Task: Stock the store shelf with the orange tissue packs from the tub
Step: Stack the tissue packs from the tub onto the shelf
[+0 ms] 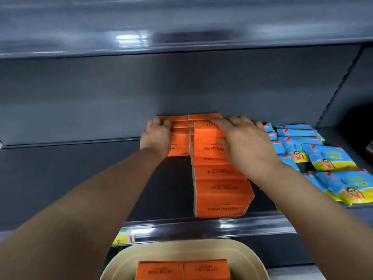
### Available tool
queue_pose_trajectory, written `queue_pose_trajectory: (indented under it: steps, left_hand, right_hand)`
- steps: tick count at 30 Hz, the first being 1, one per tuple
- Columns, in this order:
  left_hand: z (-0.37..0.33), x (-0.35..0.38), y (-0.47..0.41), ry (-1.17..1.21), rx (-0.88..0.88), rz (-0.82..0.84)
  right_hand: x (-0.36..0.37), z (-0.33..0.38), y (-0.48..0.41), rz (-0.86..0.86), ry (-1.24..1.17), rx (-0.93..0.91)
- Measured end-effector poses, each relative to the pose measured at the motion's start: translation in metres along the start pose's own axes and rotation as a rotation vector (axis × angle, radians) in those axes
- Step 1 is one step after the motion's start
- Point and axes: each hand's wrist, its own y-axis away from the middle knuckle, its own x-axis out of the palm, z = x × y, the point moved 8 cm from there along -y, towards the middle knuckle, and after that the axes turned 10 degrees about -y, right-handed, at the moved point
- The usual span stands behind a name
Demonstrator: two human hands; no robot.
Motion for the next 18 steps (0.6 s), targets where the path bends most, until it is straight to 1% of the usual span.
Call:
queue_pose_trajectory:
  steps: [4,6,8,10,15,18]
  left_hand:
    - [0.013,-0.002,0.008,0.064,-0.021,0.013]
    - [0.025,-0.01,0.013,0.07,-0.027,-0.017]
    - [0.04,-0.018,0.019,0.085,-0.051,-0.031]
    - [0.055,-0.025,0.026,0.111,-0.075,-0.009]
    - [0.082,-0.041,0.04,0.155,-0.113,-0.002]
    - [0.092,-0.044,0.044,0.19,-0.116,-0.003]
  right_hand:
    - [-0.004,0.004,-0.001,0.026,-0.01,0.012]
    - [-0.006,0.01,-0.006,0.052,-0.023,0.024]
    - [-0.009,0.023,-0.013,0.058,-0.05,0.024]
    - [-0.006,0.041,-0.022,0.064,-0.078,0.004]
    - [0.021,0.088,-0.047,0.129,-0.148,-0.061]
    - [0.046,0.102,-0.055,0.173,-0.158,-0.087]
